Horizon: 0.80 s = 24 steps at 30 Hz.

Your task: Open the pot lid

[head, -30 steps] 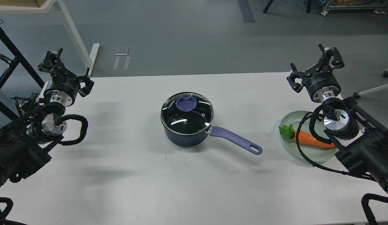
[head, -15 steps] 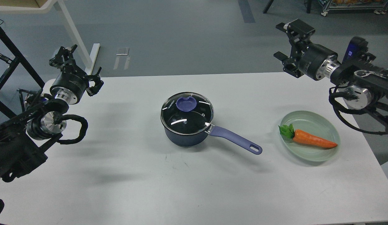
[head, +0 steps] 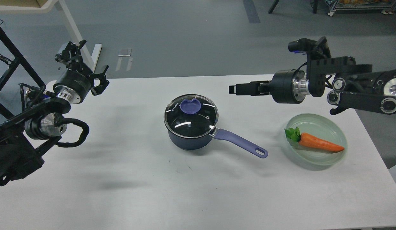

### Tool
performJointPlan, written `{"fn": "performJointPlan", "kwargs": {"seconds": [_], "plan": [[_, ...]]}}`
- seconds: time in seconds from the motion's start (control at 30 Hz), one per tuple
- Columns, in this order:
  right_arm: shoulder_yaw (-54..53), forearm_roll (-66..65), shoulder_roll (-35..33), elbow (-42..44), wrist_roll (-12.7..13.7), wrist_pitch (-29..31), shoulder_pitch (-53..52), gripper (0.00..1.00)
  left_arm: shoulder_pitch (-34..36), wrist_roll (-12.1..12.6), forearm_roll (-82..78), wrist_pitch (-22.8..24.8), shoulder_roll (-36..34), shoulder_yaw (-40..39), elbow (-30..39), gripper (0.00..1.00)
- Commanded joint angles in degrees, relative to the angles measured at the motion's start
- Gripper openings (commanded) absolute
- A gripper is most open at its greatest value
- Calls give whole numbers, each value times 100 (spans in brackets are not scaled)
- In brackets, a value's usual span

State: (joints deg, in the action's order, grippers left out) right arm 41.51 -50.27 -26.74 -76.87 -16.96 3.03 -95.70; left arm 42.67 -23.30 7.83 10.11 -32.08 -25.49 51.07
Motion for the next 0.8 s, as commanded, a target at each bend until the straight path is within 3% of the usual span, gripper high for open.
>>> {"fn": "performJointPlan", "kwargs": {"seconds": [0.0, 0.17, 0.77], "plan": [[497, -342, 371, -275, 8, -154, -160, 98, -4, -8, 8, -9, -26, -9, 34, 99], [902, -500, 696, -372, 8, -207, -169, 92, -4, -17, -1, 0, -114, 0, 34, 99], [1175, -606, 899, -355, 202, -330, -63, 51, 5, -8, -97, -9, -150, 0, 43, 99]]}}
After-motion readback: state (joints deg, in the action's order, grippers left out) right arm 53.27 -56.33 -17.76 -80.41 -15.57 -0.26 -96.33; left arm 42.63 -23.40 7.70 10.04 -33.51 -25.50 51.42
